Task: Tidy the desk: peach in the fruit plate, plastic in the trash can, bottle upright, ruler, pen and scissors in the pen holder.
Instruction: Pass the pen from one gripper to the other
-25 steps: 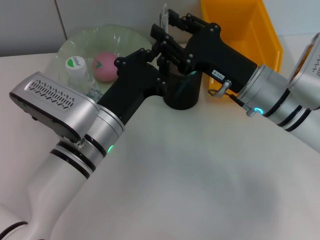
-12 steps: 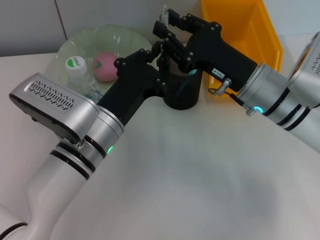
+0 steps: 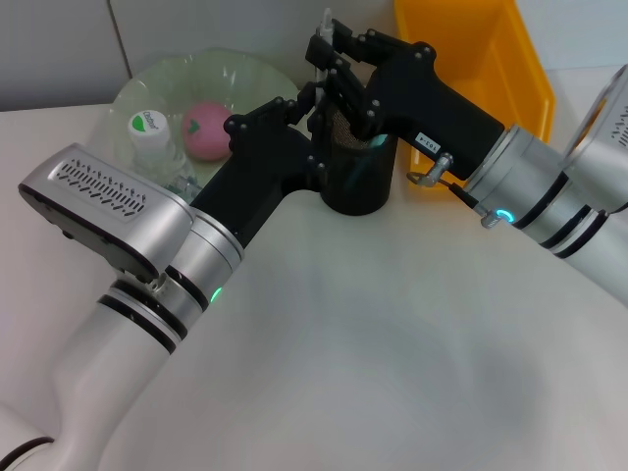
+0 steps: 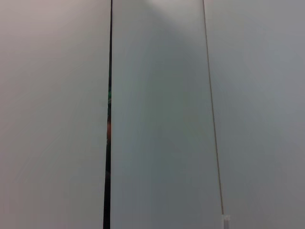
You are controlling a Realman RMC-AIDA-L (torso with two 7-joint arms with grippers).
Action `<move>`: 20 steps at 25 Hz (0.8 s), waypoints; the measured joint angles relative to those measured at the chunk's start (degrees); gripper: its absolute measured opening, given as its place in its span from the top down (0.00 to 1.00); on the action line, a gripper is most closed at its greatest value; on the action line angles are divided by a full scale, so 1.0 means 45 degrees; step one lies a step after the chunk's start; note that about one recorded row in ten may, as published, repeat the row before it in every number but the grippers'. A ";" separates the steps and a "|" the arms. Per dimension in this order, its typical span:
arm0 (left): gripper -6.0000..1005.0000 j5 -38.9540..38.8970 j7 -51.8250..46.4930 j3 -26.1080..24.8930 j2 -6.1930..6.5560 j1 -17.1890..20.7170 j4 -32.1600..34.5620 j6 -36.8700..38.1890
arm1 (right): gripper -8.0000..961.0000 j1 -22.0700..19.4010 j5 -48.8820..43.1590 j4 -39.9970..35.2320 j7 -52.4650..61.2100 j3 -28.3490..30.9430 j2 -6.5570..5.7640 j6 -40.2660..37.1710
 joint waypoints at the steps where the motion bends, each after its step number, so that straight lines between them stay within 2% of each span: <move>1: 0.84 0.0000 0.0000 0.0000 0.0000 0.0002 0.0001 0.0000 | 0.78 -0.0001 0.0000 0.0000 0.0000 0.0000 0.0000 0.0000; 11: 0.84 0.0002 0.0000 -0.0001 0.0000 0.0056 0.0001 0.0016 | 0.78 0.0001 0.0000 0.0070 0.0009 -0.0006 0.0002 -0.0011; 13: 0.84 0.0038 0.0000 0.0020 0.0000 0.0079 0.0015 0.0036 | 0.85 -0.0005 -0.0001 0.0077 0.0010 -0.0007 0.0002 -0.0047; 20: 0.84 0.0053 -0.0127 0.0067 0.0002 0.0004 0.0008 -0.0009 | 0.85 -0.0025 -0.0025 0.0100 0.0011 -0.0010 -0.0001 -0.0110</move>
